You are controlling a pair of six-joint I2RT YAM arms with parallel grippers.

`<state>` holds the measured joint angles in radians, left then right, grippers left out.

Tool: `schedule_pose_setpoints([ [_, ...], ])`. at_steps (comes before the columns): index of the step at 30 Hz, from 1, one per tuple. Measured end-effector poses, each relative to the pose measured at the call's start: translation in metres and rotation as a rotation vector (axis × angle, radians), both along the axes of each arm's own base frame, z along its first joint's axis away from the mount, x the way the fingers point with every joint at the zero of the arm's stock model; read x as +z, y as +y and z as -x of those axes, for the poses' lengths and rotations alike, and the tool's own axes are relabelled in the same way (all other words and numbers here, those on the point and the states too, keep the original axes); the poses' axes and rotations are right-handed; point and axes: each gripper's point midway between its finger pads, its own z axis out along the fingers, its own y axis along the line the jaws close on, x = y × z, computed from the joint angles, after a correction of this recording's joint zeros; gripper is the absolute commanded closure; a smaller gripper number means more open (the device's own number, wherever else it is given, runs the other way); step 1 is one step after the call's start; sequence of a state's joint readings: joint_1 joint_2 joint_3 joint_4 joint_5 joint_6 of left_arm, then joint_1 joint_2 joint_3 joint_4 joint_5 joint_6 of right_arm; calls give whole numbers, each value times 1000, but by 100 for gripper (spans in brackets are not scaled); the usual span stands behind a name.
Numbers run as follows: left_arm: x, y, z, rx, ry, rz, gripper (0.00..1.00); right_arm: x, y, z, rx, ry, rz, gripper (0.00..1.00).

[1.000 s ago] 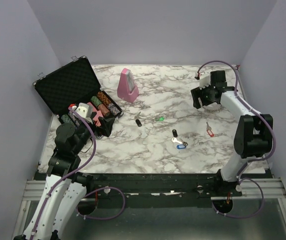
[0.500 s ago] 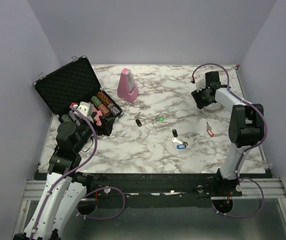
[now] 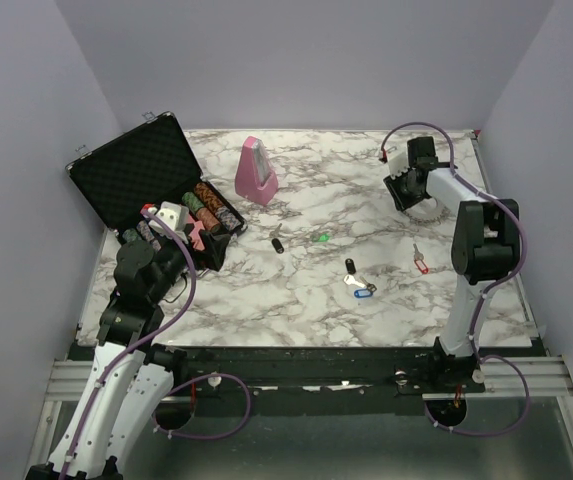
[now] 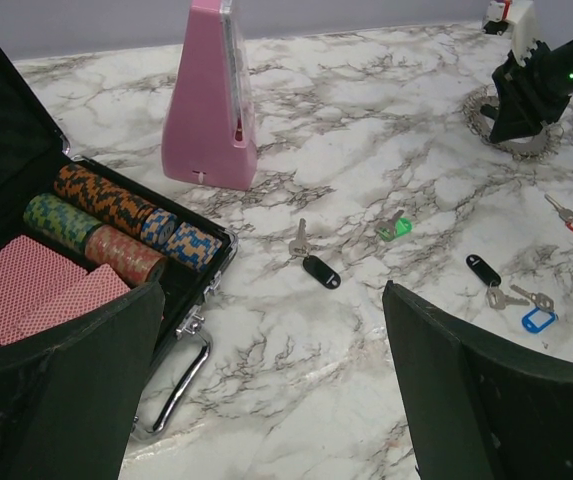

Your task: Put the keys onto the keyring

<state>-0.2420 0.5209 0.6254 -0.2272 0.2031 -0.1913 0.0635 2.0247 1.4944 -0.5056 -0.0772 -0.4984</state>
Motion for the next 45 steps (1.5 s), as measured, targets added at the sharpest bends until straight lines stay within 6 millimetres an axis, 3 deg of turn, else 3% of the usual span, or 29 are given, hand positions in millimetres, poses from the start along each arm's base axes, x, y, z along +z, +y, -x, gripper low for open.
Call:
schedule_pose_setpoints([
  [10,0,0,0,1,2,0,1,-13,-1,6,7,43,7,66],
  [29,-1,0,0,0,2,-1,1,-19,-1,9,22,61,14,92],
  [40,-1,0,-1,0,5,-1,1,-12,2,9,31,56,0,96],
  [45,-1,0,-1,-1,6,-1,1,8,15,17,70,42,-70,97],
])
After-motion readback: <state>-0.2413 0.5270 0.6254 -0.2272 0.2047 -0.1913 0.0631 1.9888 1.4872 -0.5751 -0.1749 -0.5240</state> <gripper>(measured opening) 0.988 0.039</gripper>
